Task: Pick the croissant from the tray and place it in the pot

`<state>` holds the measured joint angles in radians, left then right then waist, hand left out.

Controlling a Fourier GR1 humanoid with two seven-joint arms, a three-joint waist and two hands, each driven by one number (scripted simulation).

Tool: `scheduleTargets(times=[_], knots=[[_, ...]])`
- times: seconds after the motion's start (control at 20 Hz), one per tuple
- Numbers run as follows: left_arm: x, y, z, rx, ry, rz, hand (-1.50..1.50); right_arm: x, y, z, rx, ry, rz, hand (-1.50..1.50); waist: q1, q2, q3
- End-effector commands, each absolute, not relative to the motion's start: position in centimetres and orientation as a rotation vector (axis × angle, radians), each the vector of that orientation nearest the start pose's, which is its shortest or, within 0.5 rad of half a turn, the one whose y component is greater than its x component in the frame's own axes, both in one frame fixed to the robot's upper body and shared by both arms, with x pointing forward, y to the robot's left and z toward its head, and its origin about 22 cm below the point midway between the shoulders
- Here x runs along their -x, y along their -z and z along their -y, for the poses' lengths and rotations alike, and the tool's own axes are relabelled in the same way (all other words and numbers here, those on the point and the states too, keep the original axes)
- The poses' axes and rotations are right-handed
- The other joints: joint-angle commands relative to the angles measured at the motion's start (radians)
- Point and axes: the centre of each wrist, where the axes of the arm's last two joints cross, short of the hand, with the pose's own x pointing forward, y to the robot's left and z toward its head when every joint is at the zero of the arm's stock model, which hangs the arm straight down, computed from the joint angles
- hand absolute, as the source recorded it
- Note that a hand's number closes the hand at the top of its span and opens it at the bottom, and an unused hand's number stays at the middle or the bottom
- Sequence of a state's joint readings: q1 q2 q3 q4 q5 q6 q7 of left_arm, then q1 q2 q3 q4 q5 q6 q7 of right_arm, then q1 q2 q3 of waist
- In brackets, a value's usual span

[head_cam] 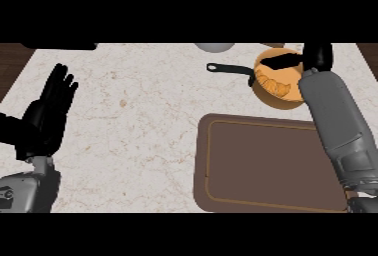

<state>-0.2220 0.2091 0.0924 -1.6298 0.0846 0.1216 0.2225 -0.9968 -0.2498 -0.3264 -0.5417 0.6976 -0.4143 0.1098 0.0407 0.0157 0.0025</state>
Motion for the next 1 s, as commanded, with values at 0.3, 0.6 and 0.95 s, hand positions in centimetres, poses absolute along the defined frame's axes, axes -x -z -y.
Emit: scheduleTargets(times=[0.3,0.6,0.95], knots=[[-29.0,-7.3,-28.5,-0.184,-0.072,1.615,0.00,-44.6,-11.8,28.6,0.670,0.155,1.687,-1.50,-0.033,-0.011,-0.002],[-28.7,-7.7,-28.4,-0.206,-0.078,1.618,0.00,-41.9,-11.0,36.6,0.648,0.156,1.697,-1.50,-0.036,-0.013,-0.002],[-28.1,-9.0,-27.3,-0.215,-0.069,1.609,0.00,-38.1,-11.6,42.0,0.607,0.132,1.686,-1.50,-0.046,-0.019,-0.002]])
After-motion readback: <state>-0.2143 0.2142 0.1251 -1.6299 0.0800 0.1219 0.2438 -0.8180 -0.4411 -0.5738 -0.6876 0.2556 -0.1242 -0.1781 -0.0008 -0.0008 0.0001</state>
